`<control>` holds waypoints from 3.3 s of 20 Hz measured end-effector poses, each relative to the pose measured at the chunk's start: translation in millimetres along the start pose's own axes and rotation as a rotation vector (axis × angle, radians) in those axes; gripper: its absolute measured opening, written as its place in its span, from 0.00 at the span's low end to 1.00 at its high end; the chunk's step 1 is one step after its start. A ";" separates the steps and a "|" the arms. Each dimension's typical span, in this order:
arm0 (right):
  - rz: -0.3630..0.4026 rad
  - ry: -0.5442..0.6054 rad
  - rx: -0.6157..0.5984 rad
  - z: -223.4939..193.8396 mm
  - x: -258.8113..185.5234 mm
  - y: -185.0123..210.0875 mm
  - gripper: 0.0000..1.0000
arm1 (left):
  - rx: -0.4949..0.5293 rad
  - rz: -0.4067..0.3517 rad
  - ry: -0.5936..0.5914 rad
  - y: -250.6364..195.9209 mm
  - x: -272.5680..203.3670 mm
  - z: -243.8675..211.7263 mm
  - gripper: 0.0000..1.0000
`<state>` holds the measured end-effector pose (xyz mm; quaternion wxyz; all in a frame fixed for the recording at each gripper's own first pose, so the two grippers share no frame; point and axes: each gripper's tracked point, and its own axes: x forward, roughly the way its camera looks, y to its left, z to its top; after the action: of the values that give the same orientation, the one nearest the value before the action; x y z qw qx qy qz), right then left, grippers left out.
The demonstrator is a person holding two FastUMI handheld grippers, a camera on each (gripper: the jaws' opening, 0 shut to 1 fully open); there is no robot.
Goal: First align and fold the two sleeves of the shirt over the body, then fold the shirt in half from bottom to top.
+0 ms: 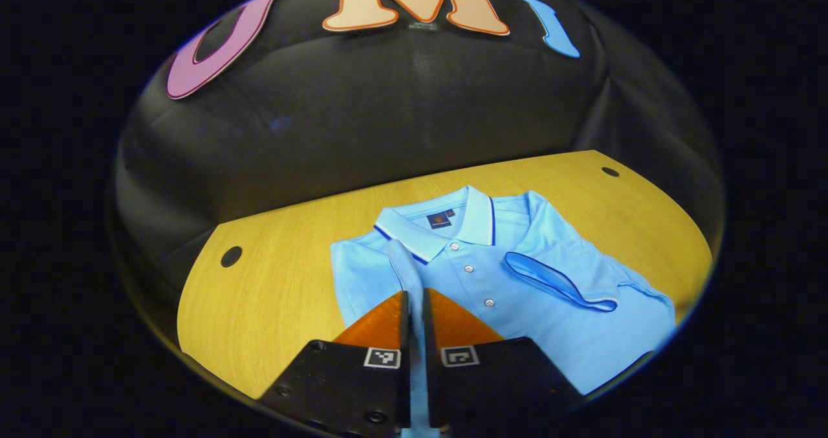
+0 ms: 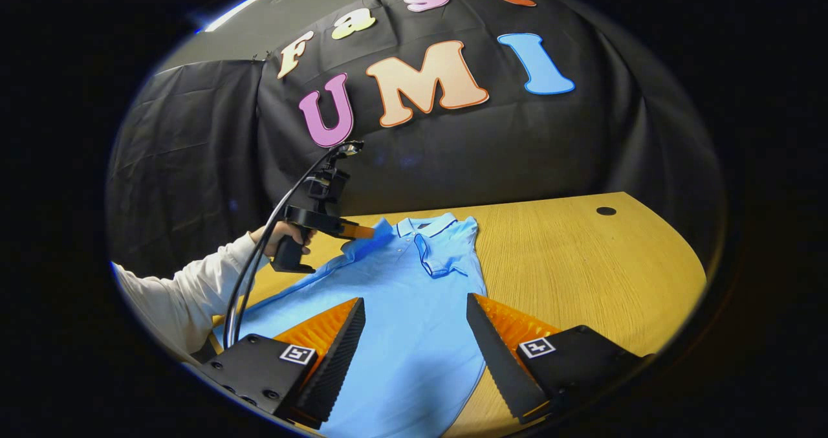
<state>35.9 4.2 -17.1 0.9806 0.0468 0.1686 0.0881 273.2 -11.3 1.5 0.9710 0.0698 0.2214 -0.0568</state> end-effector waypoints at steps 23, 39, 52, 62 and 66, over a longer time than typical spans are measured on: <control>0.007 0.077 -0.116 -31.5 -27.4 27.3 0.98 | -0.042 -0.027 -0.092 -17.2 -226.2 -97.5 0.96; -0.067 0.190 -0.132 -111.3 -118.8 21.2 0.98 | -0.204 0.036 -0.032 -25.6 -328.3 -252.0 0.96; -0.100 0.220 -0.154 -136.6 -119.4 14.8 0.94 | -0.202 0.048 -0.041 -35.0 -324.5 -274.7 0.97; -0.063 0.208 -0.192 -141.3 -117.0 26.6 0.92 | -0.178 0.064 -0.076 -44.3 -319.2 -273.8 0.90; -0.020 0.220 -0.207 -143.9 -116.9 40.5 0.69 | -0.166 0.034 -0.100 -57.8 -314.1 -269.1 0.60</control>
<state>-127.6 30.8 -109.6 0.9567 -0.0663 0.2652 0.0999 -129.8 -0.1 -107.5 0.9841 -0.0099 0.1753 -0.0254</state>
